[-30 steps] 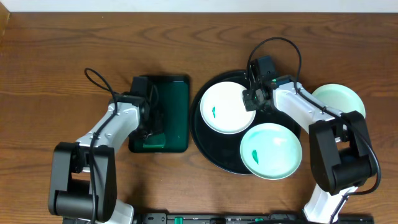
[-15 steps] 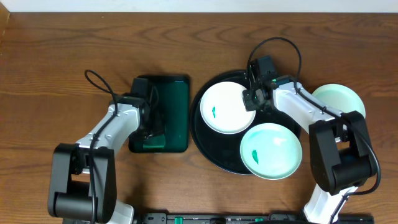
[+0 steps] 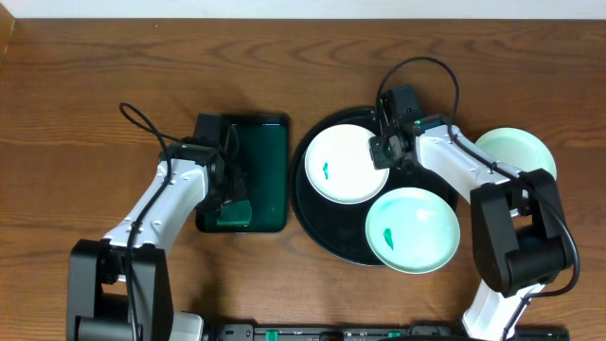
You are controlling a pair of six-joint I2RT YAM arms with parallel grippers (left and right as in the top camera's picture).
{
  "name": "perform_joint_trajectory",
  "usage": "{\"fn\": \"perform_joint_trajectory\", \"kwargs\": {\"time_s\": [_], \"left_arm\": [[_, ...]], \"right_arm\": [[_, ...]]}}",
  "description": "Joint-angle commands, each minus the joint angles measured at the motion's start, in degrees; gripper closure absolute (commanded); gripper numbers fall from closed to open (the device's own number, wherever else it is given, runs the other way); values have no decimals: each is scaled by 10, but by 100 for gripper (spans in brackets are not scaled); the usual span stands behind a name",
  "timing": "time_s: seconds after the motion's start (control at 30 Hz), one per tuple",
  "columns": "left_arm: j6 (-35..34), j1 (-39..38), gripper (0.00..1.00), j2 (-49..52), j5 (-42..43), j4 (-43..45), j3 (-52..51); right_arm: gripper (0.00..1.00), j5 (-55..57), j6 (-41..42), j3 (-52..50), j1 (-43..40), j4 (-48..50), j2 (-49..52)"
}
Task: Clean dirty plates on tray and stack at the side
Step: 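Close the left gripper on the green sponge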
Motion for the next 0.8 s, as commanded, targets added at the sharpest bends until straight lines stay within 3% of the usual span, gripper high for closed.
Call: {"fn": "perform_joint_trajectory", "kwargs": {"time_s": [0.0,0.13,0.77], "left_arm": [[3,-5,42,-3,-9,5,-4],[3,-14,51,-3,-9,21,-13],[-12,-14,53,12,-12,49,-36]], "right_arm": [[98,12,-4,4,6,0,1],[99,12,-4,4,6,0,1],[99,12,-4,4,6,0,1]]}}
